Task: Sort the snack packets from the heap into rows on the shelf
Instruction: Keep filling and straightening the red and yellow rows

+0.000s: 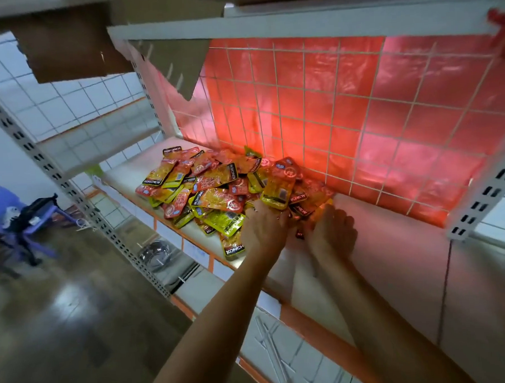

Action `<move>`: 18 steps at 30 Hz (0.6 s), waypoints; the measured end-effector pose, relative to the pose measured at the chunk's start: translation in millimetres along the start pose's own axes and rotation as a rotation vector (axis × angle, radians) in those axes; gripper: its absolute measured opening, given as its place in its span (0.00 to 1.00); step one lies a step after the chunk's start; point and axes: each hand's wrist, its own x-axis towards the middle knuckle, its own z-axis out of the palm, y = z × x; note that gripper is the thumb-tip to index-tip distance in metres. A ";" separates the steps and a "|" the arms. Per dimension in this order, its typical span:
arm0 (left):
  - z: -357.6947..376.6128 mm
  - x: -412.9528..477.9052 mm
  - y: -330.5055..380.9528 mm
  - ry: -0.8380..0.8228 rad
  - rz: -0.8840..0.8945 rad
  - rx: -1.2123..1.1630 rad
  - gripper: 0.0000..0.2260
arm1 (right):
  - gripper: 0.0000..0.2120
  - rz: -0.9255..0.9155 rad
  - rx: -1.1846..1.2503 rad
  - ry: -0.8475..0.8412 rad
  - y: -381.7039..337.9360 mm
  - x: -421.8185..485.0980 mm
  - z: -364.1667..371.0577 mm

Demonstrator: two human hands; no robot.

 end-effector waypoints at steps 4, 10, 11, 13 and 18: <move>1.9 13.0 -1.4 -0.047 -0.037 -0.032 0.28 | 0.21 0.058 -0.016 -0.008 -4.9 3.1 0.8; 0.6 14.7 -8.5 -0.132 -0.122 -0.373 0.23 | 0.23 0.198 0.162 -0.079 0.2 -4.2 -5.3; 0.3 11.8 -9.1 -0.159 -0.148 -0.433 0.21 | 0.22 0.214 0.208 -0.090 2.1 -7.7 -8.0; -0.4 3.3 -9.3 -0.186 -0.196 -0.594 0.13 | 0.19 0.249 0.267 -0.101 6.5 -16.1 -13.6; -1.6 -29.5 -7.2 -0.176 -0.282 -0.955 0.04 | 0.13 0.252 0.403 -0.067 20.1 -48.6 -25.3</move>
